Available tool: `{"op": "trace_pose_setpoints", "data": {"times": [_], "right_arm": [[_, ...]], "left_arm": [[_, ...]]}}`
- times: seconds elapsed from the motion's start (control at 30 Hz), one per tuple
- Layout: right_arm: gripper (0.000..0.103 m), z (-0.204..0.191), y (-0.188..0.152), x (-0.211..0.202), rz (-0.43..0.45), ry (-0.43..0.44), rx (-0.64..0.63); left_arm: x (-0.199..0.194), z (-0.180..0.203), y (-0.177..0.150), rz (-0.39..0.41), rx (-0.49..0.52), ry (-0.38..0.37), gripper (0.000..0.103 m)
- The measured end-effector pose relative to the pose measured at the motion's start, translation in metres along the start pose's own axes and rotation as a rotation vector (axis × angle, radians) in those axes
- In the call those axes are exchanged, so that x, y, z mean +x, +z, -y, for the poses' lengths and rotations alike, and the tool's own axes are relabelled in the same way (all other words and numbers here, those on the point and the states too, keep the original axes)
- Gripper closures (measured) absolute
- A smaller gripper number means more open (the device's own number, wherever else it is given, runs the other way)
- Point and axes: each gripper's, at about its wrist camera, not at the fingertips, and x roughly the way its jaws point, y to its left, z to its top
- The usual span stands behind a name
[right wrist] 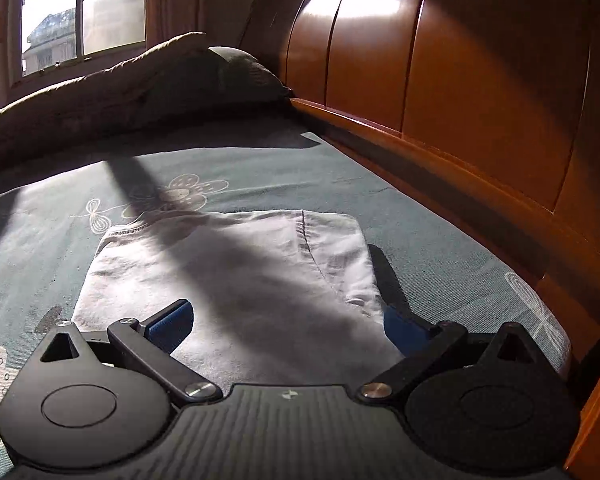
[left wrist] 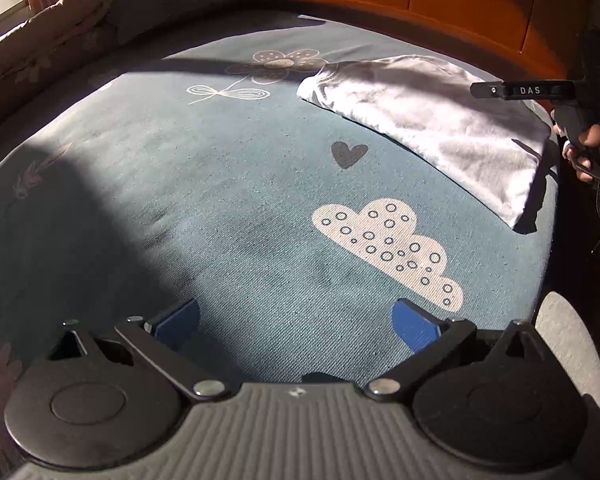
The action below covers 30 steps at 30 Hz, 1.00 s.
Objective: Fold clothes
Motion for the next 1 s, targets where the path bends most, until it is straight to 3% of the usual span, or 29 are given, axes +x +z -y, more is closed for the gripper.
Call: {"op": "trace_pose_setpoints", "data": {"times": [0.13,0.33,0.43,0.53,0.67,0.77,1.0], "right_arm": [[0.000,0.009,-0.001,0.030,-0.068,-0.019,0.028],[0.000,-0.012,0.019,0.033,-0.020,0.042,0.006],[0.000,-0.014,0.017,0.067,-0.103,0.005,-0.005],[0.000,-0.021,0.033,0.067,-0.064,0.016,0.044],[0.000,-0.048,0.049,0.074,-0.028,0.034,-0.027],[0.000,-0.058,0.045,0.106,-0.116,0.011,-0.053],[0.000,-0.078,0.053,0.072,-0.134,-0.022,-0.119]], "left_arm": [[0.004,-0.002,0.001,-0.003,-0.007,0.003,0.001],[0.007,-0.008,0.003,-0.002,-0.016,0.018,0.001],[0.006,-0.011,0.001,0.000,-0.016,0.022,0.001],[0.004,-0.015,0.000,0.000,-0.018,0.023,0.001],[0.005,-0.018,0.001,0.008,-0.036,0.029,0.001],[0.001,-0.018,0.001,0.023,-0.026,0.017,0.001],[-0.018,-0.015,0.000,0.080,0.025,0.109,0.001]]}}
